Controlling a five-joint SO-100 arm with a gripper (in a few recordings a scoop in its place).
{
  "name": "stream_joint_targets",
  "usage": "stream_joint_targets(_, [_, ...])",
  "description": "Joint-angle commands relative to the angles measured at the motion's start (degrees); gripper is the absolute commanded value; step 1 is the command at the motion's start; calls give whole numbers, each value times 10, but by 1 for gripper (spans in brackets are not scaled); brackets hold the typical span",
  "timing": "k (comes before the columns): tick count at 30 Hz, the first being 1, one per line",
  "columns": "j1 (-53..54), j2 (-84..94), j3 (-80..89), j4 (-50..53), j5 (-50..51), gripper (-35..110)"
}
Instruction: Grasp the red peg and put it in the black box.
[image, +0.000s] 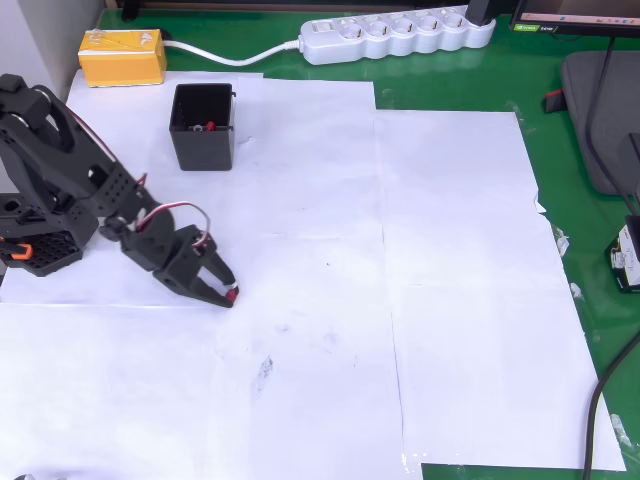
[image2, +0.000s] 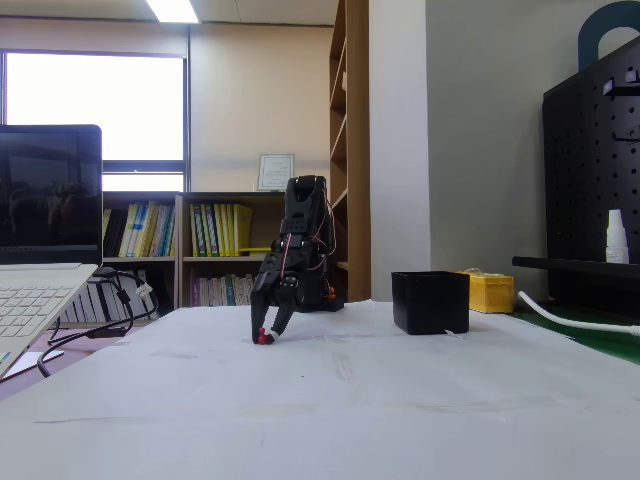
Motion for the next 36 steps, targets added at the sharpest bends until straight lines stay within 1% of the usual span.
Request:
stream_joint_targets(1, [0, -65, 113, 181, 12, 0])
stream_joint_targets(6, [-25, -78, 291, 454, 76, 0])
stream_joint_targets(10, [-76, -73, 434, 624, 138, 0])
stream_joint_targets(13, [-126, -62, 504, 708, 181, 0])
stream_joint_targets(17, [-200, -53, 560, 771, 236, 0])
stream_joint_targets(23, [-303, -39, 637, 868, 292, 0])
stream_joint_targets(29, [-410, -21, 665, 891, 345, 0])
stream_joint_targets(36, [-532, 51, 759, 925, 423, 0])
